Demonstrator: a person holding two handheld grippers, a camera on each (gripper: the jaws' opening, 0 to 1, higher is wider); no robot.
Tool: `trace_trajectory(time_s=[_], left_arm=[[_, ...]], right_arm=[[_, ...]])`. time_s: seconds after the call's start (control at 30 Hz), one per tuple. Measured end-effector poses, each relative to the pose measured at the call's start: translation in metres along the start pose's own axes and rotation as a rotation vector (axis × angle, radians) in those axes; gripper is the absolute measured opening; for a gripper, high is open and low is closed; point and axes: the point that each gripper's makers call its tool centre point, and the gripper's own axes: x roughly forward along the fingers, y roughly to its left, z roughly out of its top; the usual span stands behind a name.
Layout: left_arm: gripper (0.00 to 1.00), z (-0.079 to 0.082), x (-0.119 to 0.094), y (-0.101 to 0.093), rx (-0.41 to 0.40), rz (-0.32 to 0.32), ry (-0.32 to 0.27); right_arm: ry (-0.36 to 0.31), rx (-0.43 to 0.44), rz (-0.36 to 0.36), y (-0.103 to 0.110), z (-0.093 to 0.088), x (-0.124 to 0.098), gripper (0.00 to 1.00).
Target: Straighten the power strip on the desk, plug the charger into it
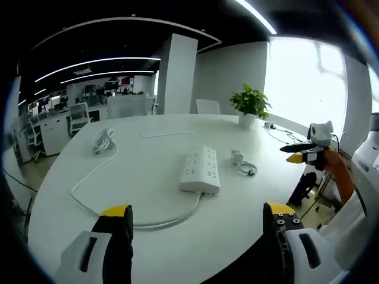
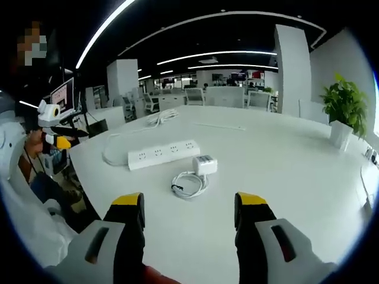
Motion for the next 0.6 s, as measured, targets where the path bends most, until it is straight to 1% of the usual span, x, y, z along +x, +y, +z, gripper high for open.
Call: trace_trajectory(time_s=[0.13,0.2,0.23,0.3,0.4,0.47,0.53,0.6], left_arm=[[0.96,0.002,0.001,0.000,-0.015,-0.001,-0.013],[0.96,0.002,0.002,-0.001,-0.025,-0.006,-0.021],[0.96,0.005,0.002,-0.002,-0.033,-0.011,-0.041],[0.96,0.008,0.002,-0.004,-0.038,-0.020,-0.055],[0.96,0.013,0.001,-0.006,-0.049,-0.032,-0.083],[0.96,0.016,0.000,-0.006,-0.055,-0.038,-0.098],[0.96,0.019,0.000,-0.006,-0.066,-0.042,-0.113],[0.96,0.018,0.000,-0.006,-0.057,-0.033,-0.104]], right_arm=[[-0.011,0.014,0.001,0.001,0.002,0.001,0.63],[-0.036,0.053,0.004,0.001,0.006,0.001,0.64],[-0.105,0.142,0.011,0.001,0.017,0.001,0.64],[-0.150,0.195,0.037,0.003,0.025,-0.001,0.64],[-0.158,0.186,0.038,0.007,0.027,0.001,0.68],[-0.153,0.178,0.035,0.007,0.027,0.001,0.68],[-0.129,0.162,0.033,0.007,0.023,0.002,0.68],[-0.083,0.101,0.016,0.005,0.016,0.002,0.67]])
